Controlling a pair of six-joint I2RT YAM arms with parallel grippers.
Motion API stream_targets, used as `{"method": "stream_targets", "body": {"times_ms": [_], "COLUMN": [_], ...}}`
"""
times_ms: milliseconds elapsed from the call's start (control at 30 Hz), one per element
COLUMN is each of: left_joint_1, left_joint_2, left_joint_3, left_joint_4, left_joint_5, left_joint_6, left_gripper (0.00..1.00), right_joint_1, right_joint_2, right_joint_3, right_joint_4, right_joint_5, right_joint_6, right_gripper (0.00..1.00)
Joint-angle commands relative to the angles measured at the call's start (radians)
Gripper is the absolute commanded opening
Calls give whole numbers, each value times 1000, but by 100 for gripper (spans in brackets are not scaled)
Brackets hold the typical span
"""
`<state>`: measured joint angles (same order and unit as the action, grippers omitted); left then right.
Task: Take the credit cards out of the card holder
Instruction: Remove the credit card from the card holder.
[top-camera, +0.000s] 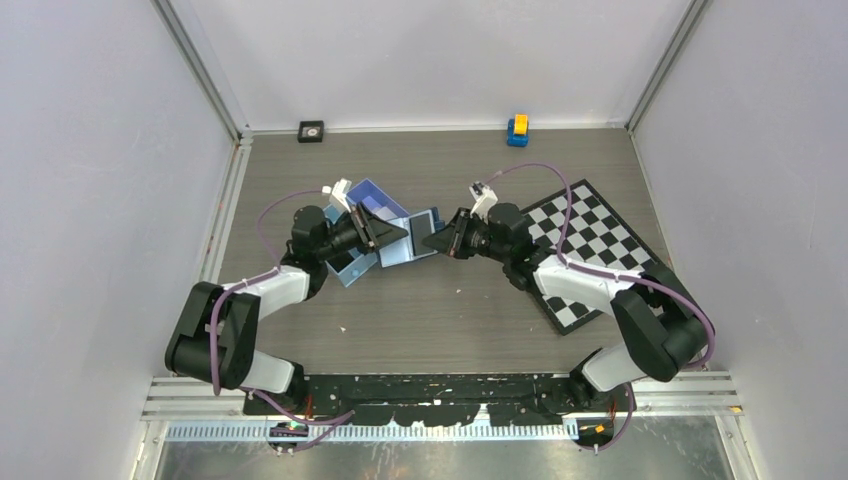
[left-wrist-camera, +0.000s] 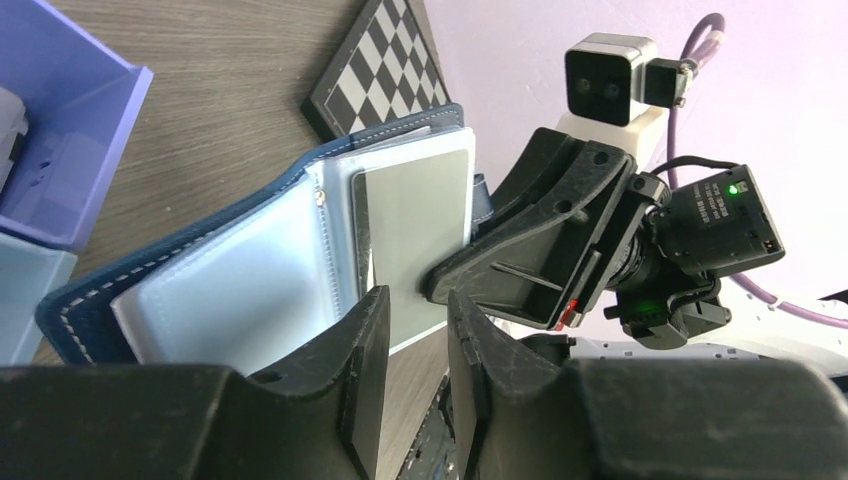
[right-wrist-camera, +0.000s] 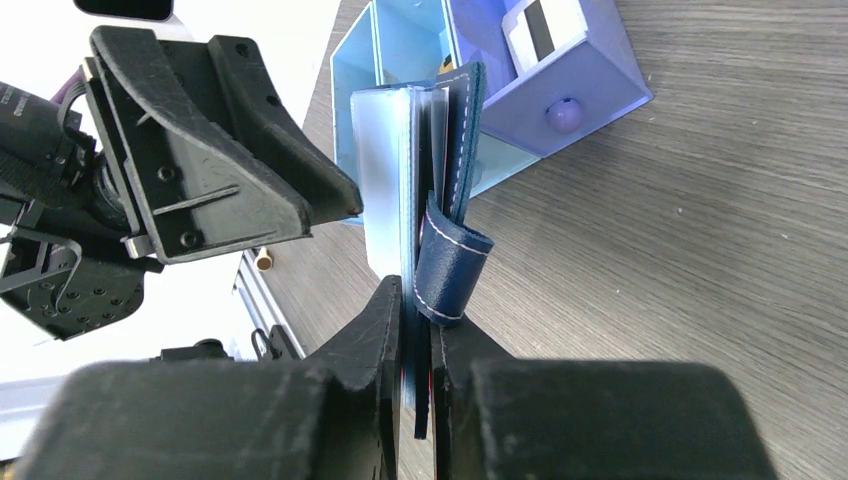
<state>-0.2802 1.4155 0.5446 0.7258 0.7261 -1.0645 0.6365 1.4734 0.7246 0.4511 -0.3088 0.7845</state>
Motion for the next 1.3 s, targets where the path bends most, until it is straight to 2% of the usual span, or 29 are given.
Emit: {"method": "stream_targets", "body": {"times_ms": [0,233,667,800,967,1133,1267], "left_joint_1": [-2,-13,-13,-14,-30,-40,-39], "left_joint_2": [-4,41,36,45,58,95,131], "left_joint_3": [22,28,33,46,59,40,25], "left_joint_4": [-28,40,6,-43,-28,198,366], "left_joint_5": [-12,22,7,-1,30,98,125], "left_joint_6": [35,1,13,30,26,-73,-164], "left_gripper": [30,26,26,29,32,23,18], "right_joint_1": [-1,0,-1,0,-1,0,-1], "right_joint_2": [-30,28,22,15,34,48,58], "right_joint_3": [-13,-10,-6,-4,7,10,21], "right_joint_4": [135,247,236,213,207,225,209], "right_joint_5": [-49,-150,-157,-142,-156,-170,-169], "right_joint_6": [12,68,64,49,55,78,86], "right_gripper": [1,0,0,0,1,5,14]}}
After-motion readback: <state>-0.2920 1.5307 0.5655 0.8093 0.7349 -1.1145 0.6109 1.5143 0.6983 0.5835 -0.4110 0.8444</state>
